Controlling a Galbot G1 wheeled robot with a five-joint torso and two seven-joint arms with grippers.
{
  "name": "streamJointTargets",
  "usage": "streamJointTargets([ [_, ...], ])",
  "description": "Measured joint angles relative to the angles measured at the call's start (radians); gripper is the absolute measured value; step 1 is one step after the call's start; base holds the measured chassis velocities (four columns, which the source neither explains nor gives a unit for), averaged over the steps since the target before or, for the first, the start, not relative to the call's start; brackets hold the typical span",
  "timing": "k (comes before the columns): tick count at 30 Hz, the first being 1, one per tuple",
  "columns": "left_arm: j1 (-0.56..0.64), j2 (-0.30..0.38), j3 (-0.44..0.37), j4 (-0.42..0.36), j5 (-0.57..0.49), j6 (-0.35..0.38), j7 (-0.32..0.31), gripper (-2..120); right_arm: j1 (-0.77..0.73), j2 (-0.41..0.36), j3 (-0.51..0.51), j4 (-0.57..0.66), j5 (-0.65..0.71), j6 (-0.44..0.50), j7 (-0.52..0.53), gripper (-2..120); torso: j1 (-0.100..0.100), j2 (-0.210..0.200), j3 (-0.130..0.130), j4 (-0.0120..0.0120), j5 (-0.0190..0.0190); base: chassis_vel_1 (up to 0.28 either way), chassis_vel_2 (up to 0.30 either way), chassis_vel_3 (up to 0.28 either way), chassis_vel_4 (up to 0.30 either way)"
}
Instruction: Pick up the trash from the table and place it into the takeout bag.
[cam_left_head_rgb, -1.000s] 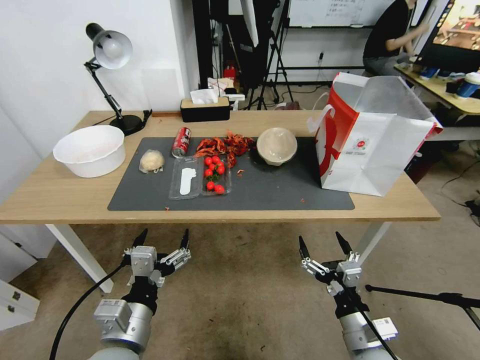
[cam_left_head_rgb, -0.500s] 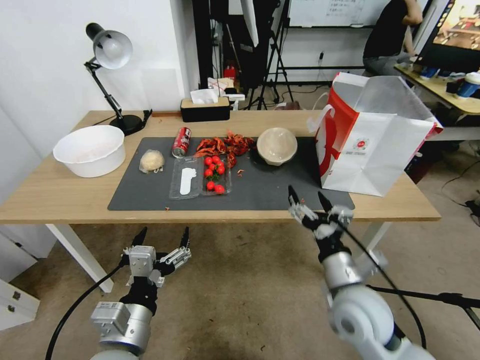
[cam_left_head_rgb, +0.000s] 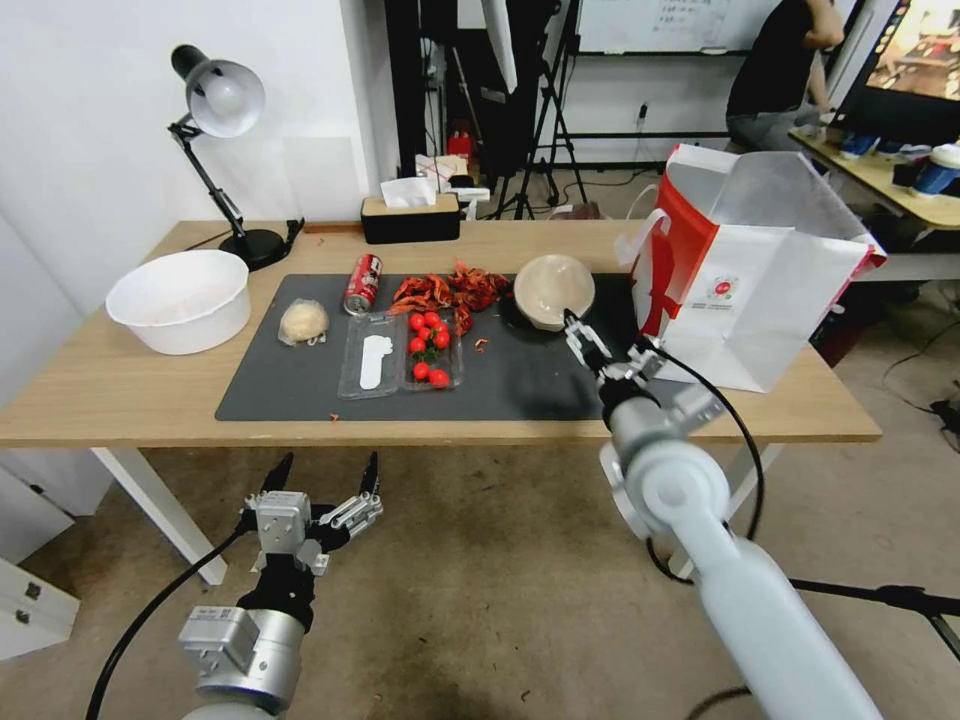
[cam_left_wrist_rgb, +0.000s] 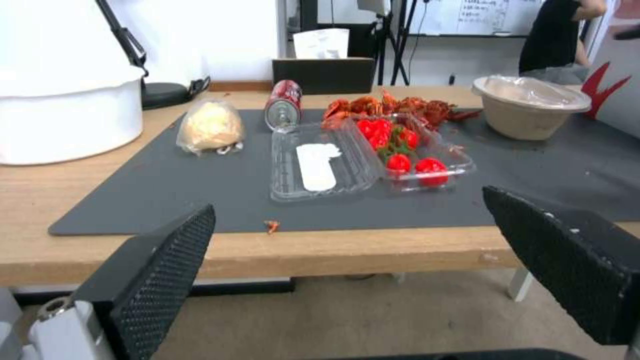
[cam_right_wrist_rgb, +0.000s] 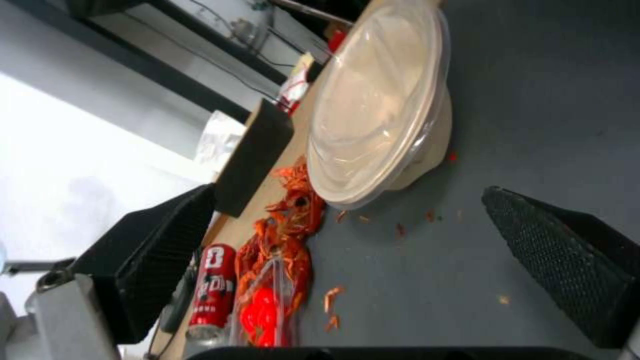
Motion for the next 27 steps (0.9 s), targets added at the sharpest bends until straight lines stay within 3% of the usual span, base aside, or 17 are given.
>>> streamJointTargets([
  [8, -0.003, -0.001, -0.002, 0.007, 0.000, -0.004, 0.000, 100, 0.108, 0.095, 0.002, -0.118, 0.017, -0.041, 0.105, 100, 0.000, 0.000, 0.000, -0.0001, 0.0000, 0.000, 0.000, 0.000, 0.000],
  [19, -0.006, 0.001, 0.001, 0.020, -0.004, -0.004, -0.001, 100, 0.222, 0.167, 0.025, -0.262, 0.037, -0.042, 0.159, 100, 0.000, 0.000, 0.000, 0.0000, 0.0001, 0.000, 0.000, 0.000, 0.000],
  [22, -0.006, 0.000, 0.003, 0.020, -0.005, -0.004, -0.002, 100, 0.242, 0.173, 0.032, -0.285, 0.058, -0.051, 0.190, 97, 0.000, 0.000, 0.000, 0.0000, 0.0003, 0.000, 0.000, 0.000, 0.000],
  [27, -0.006, 0.001, 0.002, 0.021, -0.005, -0.004, -0.002, 100, 0.255, 0.174, 0.038, -0.303, 0.077, -0.063, 0.214, 80, 0.000, 0.000, 0.000, -0.0001, 0.0001, 0.000, 0.000, 0.000, 0.000],
])
